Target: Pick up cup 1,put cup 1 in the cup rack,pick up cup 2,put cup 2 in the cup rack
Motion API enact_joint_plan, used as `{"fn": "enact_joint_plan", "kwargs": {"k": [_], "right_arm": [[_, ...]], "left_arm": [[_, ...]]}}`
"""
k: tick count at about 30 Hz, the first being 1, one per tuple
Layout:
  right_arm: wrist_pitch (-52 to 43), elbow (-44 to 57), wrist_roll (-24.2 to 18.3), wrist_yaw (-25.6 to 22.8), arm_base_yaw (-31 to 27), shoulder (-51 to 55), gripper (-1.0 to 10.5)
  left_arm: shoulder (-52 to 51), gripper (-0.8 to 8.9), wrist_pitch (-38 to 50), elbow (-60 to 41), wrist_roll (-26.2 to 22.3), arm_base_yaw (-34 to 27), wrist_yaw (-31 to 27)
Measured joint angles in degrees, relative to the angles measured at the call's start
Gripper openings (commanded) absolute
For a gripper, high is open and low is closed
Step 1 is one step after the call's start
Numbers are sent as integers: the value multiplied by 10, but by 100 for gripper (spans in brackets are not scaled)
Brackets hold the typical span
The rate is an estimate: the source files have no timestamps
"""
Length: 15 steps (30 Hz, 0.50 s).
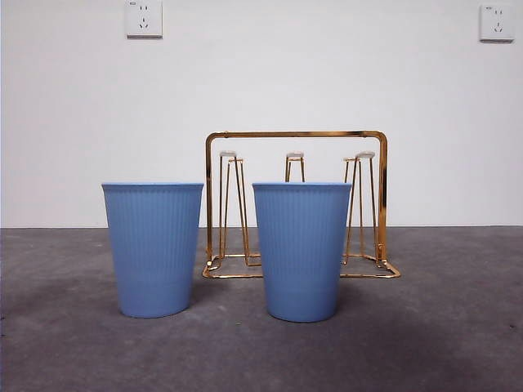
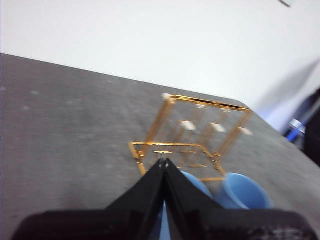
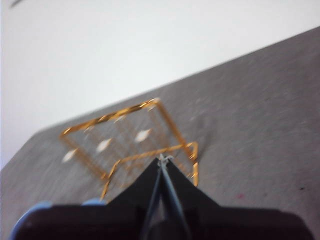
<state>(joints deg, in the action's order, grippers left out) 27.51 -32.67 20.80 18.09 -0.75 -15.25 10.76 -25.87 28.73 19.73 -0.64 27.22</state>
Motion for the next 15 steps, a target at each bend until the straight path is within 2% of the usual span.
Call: {"fn": "enact_joint_plan", "kwargs": {"k": [7,15], "right_arm": [[188,-198,-113,64,0,-129,-8],[371,-358,-222,100,0,-238,-8]], "left_arm": [[86,-6,-122,140,-27,0,86],[175,-6,-268,275,-107,12,93]]}}
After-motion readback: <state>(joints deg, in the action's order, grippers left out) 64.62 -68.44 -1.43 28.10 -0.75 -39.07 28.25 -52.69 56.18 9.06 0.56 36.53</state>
